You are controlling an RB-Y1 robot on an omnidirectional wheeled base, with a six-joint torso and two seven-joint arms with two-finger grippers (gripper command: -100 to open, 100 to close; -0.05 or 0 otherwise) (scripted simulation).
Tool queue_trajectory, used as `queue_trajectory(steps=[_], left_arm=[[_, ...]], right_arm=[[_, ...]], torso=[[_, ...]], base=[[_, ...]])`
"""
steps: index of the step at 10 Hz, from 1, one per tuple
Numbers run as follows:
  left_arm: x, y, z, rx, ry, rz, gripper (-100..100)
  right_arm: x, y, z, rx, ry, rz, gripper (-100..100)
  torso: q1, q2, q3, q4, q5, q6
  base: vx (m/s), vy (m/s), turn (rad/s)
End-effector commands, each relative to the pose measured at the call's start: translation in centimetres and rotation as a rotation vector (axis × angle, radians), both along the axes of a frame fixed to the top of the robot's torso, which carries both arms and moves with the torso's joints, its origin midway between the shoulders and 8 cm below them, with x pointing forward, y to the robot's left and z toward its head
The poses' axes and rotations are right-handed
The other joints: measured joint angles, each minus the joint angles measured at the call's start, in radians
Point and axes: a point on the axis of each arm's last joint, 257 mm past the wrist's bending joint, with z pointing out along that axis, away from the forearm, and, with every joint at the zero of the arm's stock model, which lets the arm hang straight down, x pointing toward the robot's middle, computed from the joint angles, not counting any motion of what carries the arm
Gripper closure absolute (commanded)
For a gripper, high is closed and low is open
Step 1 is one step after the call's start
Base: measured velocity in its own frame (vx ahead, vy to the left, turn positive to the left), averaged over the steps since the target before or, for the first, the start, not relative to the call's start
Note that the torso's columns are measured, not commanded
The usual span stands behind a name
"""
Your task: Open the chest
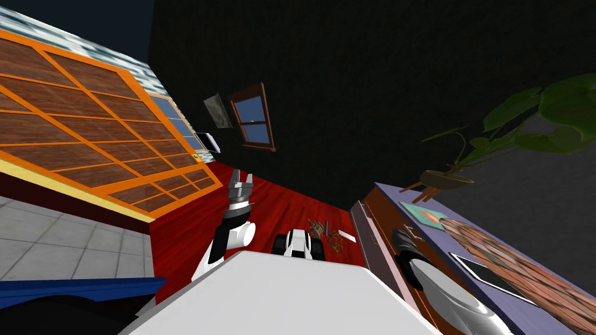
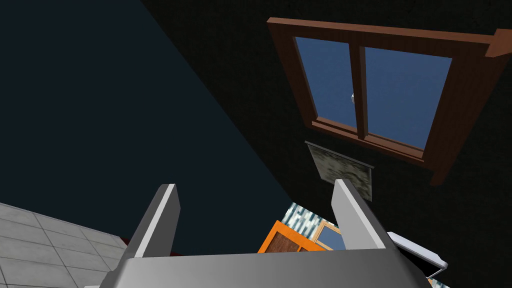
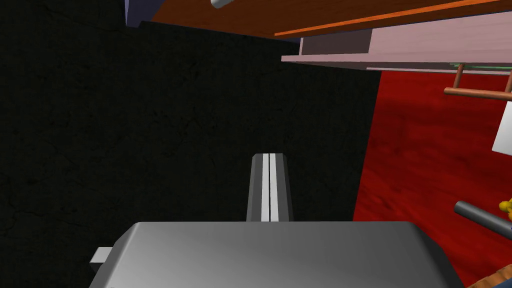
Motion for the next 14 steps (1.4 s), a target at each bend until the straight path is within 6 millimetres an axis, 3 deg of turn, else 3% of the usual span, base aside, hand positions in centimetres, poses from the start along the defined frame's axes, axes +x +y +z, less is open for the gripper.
queue_trajectory(steps=[1, 4, 6, 8, 9, 13, 14], left_arm=[[0.0, 0.0, 0.0, 0.0, 0.0, 0.0, 0], [0.0, 0.0, 0.0, 0.0, 0.0, 0.0, 0], [0.0, 0.0, 0.0, 0.0, 0.0, 0.0, 0], [0.0, 0.0, 0.0, 0.0, 0.0, 0.0, 0], [0.0, 0.0, 0.0, 0.0, 0.0, 0.0, 0], [0.0, 0.0, 0.0, 0.0, 0.0, 0.0, 0], [0.0, 0.0, 0.0, 0.0, 0.0, 0.0, 0]], right_arm=[[0.1, -0.9, 1.1, -0.015, 0.004, 0.013, -100], [0.1, -1.5, 1.7, -0.024, 0.007, 0.021, -100], [-1.9, -4.0, 1.4, -0.021, 0.009, -0.067, -100], [-4.1, -6.4, 1.2, -0.019, 0.01, -0.156, -100], [-4.1, -6.4, 1.2, -0.019, 0.01, -0.156, -100], [-9.1, -10.5, 0.8, -0.016, 0.01, -0.335, -100], [-9.1, -10.5, 0.8, -0.017, 0.011, -0.336, -100]], torso=[[-0.007, 0.001, 0.001, 0.0, -0.002, 0.0], [0.004, -0.002, -0.001, -0.001, 0.001, 0.0], [0.012, -0.002, -0.002, -0.001, 0.003, -0.002], [0.005, 0.004, 0.002, 0.001, 0.001, 0.0], [0.004, 0.002, 0.002, 0.001, 0.0, 0.0], [0.006, -0.002, -0.001, -0.001, 0.001, 0.0], [0.007, 0.0, 0.0, 0.0, 0.002, 0.0]], base=[[-0.013, -0.138, -0.033], [-0.03, -0.131, -0.02], [-0.106, -0.031, 0.394], [-0.212, -0.04, 0.424], [-0.137, -0.025, 0.22], [-0.149, -0.023, 0.372], [-0.138, 0.01, 0.252]])
